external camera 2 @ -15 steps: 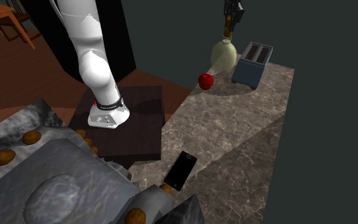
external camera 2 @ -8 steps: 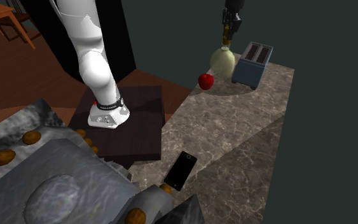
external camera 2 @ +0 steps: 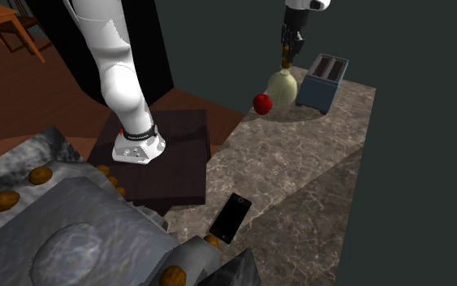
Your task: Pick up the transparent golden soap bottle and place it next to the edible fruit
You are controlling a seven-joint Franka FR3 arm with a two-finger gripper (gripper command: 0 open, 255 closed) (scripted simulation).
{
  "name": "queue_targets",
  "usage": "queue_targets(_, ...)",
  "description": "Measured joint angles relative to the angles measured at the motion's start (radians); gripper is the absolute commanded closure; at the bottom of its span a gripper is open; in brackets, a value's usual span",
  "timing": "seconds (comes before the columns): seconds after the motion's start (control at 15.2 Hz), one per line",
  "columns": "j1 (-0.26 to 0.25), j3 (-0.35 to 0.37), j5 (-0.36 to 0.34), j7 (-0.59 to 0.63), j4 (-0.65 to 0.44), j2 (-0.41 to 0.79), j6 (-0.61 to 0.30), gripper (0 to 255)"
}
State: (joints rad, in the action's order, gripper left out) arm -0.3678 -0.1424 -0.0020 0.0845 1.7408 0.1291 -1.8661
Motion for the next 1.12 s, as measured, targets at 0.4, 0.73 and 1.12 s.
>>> queue_targets(0.4,0.001,-0.001,0.002,-0.002,0.063,0.014,-0.077,255)
queue_targets(0.73,0.002,0.000,0.005,-0.003,0.107,0.033,-0.139,255)
queue_targets(1.12,0.001,0.002,0.008,-0.002,0.162,0.054,-0.216,255)
